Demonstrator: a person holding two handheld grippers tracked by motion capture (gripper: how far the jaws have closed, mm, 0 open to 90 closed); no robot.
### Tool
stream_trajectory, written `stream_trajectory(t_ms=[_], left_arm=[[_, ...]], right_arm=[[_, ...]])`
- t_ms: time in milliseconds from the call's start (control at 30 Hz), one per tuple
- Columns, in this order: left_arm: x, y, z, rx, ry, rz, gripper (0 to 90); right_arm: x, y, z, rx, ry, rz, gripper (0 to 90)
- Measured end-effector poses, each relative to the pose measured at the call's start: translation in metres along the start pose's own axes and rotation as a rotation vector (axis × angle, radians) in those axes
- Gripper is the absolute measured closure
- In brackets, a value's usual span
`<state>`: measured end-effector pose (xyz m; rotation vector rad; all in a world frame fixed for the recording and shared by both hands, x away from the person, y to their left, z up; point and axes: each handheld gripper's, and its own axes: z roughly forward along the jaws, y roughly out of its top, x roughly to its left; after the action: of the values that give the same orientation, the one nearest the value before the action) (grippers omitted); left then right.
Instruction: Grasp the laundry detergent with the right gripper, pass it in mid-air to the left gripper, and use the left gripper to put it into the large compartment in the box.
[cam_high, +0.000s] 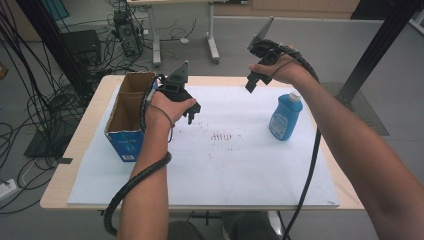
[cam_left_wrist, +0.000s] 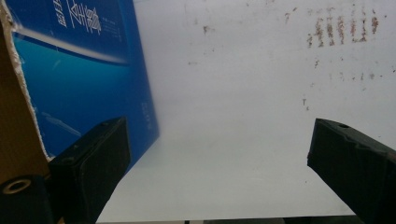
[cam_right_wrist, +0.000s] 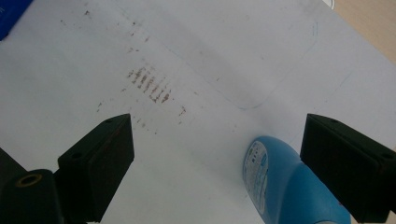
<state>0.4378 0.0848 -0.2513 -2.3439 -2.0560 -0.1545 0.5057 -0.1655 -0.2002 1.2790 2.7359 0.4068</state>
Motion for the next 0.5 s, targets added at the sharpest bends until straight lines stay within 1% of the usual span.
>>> stream_trajectory(t_ms=[67,200,500], left_arm=[[-0.0008,0.0002,-0.0016,-0.007,0.000,0.001,6.5],[-0.0014,0.0003,-0.0021,-0.006,0.000,0.002,6.5],[-0.0030,-0.0005,-0.0034,-0.012,0.003,0.003,6.5]], right_arm=[[-0.0004,-0.0005,-0.0003,-0.002,-0.001,-0.002,9.8],[-0.0011,-0.0016,-0.0014,-0.005,-0.003,-0.008,9.8],[-0.0027,-0.0065,-0.0053,-0.008,0.006,0.000,9.7]])
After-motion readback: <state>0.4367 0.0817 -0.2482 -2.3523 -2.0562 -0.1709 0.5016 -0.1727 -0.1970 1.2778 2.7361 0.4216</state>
